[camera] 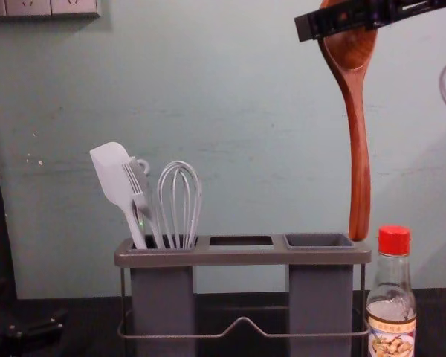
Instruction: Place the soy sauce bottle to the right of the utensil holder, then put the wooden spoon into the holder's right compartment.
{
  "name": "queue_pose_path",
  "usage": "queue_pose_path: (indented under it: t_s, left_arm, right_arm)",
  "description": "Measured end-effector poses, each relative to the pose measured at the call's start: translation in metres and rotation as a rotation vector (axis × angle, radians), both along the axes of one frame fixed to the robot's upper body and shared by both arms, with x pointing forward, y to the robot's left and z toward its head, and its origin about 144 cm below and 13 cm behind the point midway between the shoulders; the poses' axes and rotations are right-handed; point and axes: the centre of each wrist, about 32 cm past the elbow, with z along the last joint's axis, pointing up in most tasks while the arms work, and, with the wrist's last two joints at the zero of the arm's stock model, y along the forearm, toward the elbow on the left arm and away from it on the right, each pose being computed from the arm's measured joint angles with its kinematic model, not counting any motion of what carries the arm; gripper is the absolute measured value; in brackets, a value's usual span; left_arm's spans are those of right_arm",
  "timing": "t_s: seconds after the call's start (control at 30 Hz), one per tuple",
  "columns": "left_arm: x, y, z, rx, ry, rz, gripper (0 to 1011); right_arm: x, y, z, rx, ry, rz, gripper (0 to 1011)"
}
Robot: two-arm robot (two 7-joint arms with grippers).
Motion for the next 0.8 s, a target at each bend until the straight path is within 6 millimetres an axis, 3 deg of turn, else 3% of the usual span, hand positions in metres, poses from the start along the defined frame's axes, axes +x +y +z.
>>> queue_pose_path:
  t_s: [0.47,0.8]
  left_arm:
    - [0.000,0.000,0.000,0.000,0.000,0.000,1000]
    - [0.000,0.000,0.000,0.000,0.000,0.000,1000]
  right_arm:
    - [0.027,0.023,-0.008,-0.012,-0.022,-0.017,841]
    - [0.043,0.027,-0.012,0.001,-0.025,-0.049,841]
